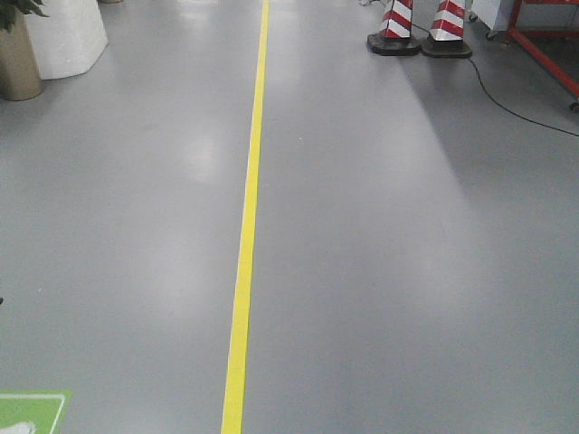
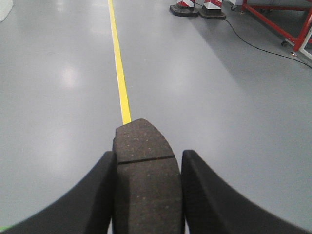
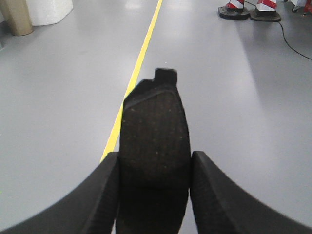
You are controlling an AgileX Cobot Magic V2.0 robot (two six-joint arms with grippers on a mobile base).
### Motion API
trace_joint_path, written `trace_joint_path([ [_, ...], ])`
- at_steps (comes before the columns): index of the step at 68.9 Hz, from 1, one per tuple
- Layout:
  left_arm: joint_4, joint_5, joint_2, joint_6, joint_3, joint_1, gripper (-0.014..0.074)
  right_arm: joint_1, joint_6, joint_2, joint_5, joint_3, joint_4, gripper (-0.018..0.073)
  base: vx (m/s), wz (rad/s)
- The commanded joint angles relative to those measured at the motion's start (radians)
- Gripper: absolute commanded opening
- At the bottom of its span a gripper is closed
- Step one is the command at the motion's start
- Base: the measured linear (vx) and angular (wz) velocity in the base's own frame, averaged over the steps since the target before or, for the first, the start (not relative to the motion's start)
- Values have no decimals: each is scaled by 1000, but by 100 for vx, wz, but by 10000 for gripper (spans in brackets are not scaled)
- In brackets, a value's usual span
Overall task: Move and align brake pads A on conveyor
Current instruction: 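Drive forward along the yellow floor line carrying both brake pads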
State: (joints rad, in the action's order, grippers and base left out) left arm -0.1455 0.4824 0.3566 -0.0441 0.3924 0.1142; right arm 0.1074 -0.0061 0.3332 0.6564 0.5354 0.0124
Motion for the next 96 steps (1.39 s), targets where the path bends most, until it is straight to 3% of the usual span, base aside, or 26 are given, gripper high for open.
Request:
trace_joint_path([
  [1,-14,-98,2,7,28,4,-6,-6,-3,8,-96,28,-4,-7,48,-10],
  [96,-14,-99,2,7,28,4,-6,-6,-3,8,-95,28,-4,-7,59,1],
])
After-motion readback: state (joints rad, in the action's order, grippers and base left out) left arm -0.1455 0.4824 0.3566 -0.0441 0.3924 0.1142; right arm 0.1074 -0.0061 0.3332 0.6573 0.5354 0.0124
